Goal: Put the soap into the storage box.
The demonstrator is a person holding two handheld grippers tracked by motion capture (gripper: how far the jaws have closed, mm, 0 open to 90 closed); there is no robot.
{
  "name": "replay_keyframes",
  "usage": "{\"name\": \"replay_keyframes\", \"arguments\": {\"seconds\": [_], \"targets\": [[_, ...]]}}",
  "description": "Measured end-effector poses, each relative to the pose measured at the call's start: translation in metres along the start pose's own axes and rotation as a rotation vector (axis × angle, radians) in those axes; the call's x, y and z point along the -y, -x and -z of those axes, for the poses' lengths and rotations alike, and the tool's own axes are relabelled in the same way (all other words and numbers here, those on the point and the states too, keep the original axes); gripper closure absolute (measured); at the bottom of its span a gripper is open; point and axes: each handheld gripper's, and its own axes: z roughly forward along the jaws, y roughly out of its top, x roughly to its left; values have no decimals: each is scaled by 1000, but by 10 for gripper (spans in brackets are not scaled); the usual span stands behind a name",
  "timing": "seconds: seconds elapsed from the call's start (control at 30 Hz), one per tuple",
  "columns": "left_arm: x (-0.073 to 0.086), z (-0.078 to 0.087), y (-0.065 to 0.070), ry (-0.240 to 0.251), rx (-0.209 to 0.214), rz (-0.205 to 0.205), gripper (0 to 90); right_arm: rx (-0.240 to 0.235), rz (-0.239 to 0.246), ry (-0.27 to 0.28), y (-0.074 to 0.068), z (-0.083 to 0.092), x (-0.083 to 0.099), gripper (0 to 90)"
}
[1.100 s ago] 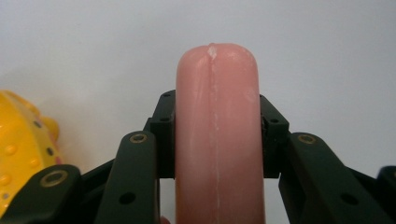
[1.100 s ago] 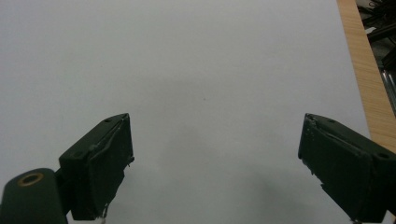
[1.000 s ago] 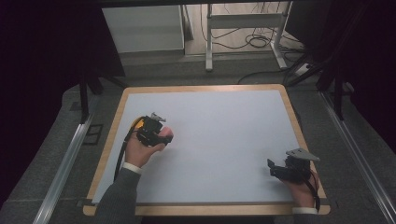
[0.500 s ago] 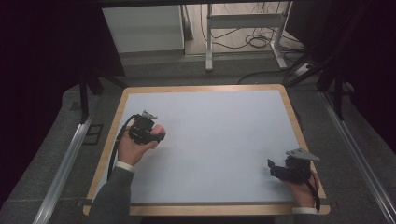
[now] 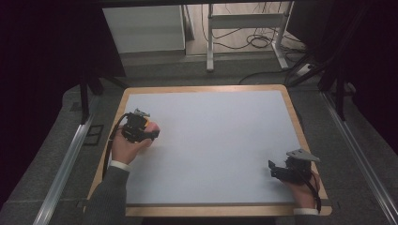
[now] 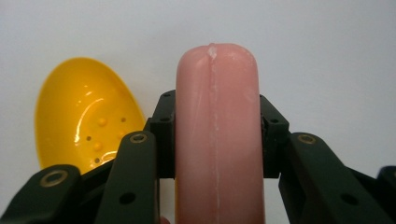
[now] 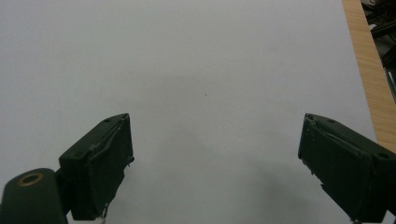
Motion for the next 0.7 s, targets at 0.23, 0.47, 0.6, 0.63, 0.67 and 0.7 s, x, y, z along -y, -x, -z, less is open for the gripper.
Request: {"name": "replay_keyframes", "arguments": {"seconds": [0.23, 0.47, 0.6, 0.63, 0.67, 0.7], "targets": [[-1, -1, -9, -7, -17, 16, 600, 4, -5, 1, 1, 1, 0, 97], [-3, -1, -22, -6, -13, 41, 600, 3, -4, 0, 1, 0, 0, 97], [-4, -1, -27, -4, -35, 47, 599, 2, -4, 0, 1, 0, 0, 97], [-4, -1, -29, -5, -38, 51, 599, 3, -3, -1, 1, 0, 0, 97], [-4, -1, -30, -9, -42, 52, 599, 2, -4, 0, 1, 0, 0, 97], [-5, -1, -32, -11, -46, 55, 600, 3, -5, 0, 2, 0, 0, 97]]}}
